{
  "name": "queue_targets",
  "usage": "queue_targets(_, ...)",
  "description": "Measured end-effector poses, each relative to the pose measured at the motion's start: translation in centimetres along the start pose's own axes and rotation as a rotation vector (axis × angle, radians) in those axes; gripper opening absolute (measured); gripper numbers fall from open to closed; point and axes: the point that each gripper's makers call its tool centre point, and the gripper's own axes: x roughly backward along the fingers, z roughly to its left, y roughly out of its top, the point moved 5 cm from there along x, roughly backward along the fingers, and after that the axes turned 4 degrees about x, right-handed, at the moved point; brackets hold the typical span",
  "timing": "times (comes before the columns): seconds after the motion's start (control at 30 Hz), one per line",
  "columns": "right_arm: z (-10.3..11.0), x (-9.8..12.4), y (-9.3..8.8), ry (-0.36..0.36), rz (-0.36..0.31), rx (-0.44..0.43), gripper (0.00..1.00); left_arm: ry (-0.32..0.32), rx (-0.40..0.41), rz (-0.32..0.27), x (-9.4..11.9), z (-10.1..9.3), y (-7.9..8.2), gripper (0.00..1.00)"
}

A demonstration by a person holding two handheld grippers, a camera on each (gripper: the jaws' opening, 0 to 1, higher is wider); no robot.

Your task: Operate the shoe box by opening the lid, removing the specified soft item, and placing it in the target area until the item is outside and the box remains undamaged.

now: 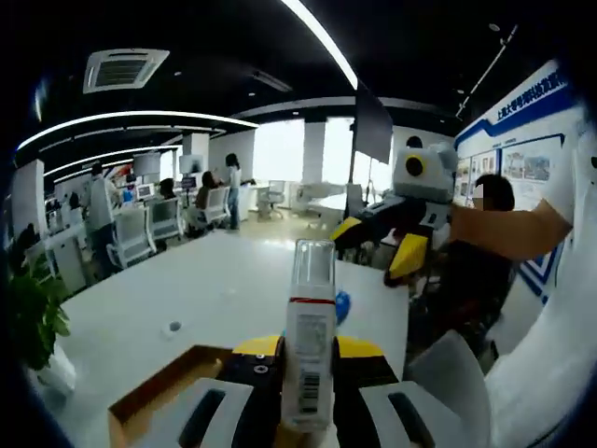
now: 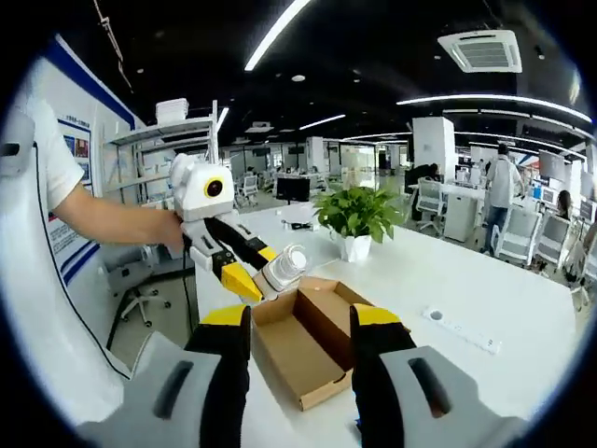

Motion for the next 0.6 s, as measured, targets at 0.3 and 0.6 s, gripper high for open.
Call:
queue_targets(0.3,-0.3,0.3,0.6,-0.029,-0.101,-0.101,0.4,-0.025,0.04,-0.131,-1.8,-1.6,1.4,0.19)
queue_targets(0.6,-0.3,-0.1,0.5,-0.023,-0.149,-0.158,0.36,-0.048,0.069,-0.165,-3.3,-2.7,1.2,0.19)
